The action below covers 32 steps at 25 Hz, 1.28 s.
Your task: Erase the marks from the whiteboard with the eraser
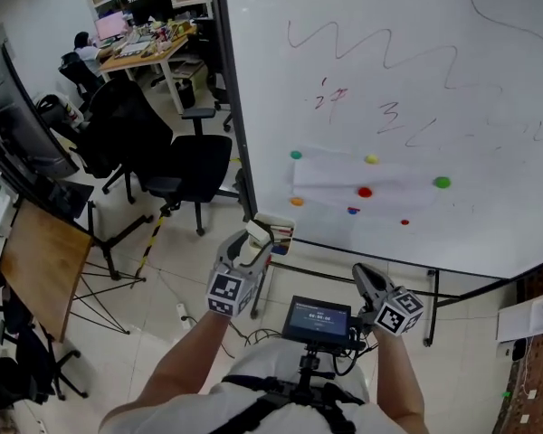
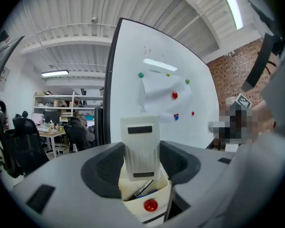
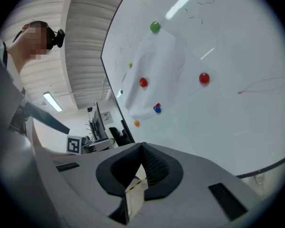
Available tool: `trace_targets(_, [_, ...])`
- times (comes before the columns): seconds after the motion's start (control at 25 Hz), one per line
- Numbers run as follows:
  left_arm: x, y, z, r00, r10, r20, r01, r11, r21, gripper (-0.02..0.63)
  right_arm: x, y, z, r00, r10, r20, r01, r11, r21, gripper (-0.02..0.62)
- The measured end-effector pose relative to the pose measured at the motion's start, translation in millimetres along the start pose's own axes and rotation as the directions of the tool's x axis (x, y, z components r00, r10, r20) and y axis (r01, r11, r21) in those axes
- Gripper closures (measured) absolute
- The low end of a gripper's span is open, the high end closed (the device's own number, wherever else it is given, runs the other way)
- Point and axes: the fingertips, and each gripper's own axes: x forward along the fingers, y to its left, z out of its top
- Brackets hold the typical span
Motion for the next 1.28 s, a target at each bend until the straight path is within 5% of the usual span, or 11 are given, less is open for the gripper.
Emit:
trace_targets(0.28, [5.5, -36.4, 30.0, 0.989, -0.148, -0.001, 0.148, 0.984, 0.098, 0.36, -13.4, 29.8, 88.8, 0.99, -0.011, 0.141, 0.037, 0.982, -0.187, 0.594])
trace_targets(0.56, [4.2, -61.4, 79.2, 0.97, -0.219, 0.102, 0.198, 0.963, 0.183, 0.36, -20.6, 91.3, 174.8, 0.971, 0.061, 0.233, 0.049, 0.897, -0.439, 0.594])
trace_targets(0.68, [5.1, -56.7, 108.6, 0.97, -0.196, 0.142, 0.167, 0.967, 0.192, 0.36, -21.9, 98.6, 209.5, 0.96, 0.069, 0.272, 0.088, 0.846, -0.526, 0.594])
trace_targets(0.8, [7.0, -55.0, 150.6, 0.97, -0.163, 0.18, 0.122, 0.969, 0.216, 0.36, -21.1, 104.5, 246.7, 0.941, 0.121, 0.315, 0.079, 0.829, -0.553, 0.594])
trace_targets(1.08, [16.9, -48.5, 242.4, 0.962, -0.087, 0.26, -0.002, 0.945, 0.326, 0.36, -10.3, 130.4, 280.4, 0.908, 0.326, 0.264, -0.126, 0.812, -0.569, 0.594])
trace_targets(1.16, [20.2, -44.9, 263.5, 0.963, -0.042, 0.266, -0.069, 0.916, 0.395, 0.36, -7.8, 134.6, 281.4, 0.901, 0.361, 0.241, -0.168, 0.802, -0.573, 0.594])
trace_targets(1.28, [19.5, -34.9, 290.5, 0.963, 0.078, 0.257, -0.203, 0.84, 0.503, 0.36, -3.7, 139.4, 282.4, 0.89, 0.403, 0.215, -0.213, 0.783, -0.584, 0.594])
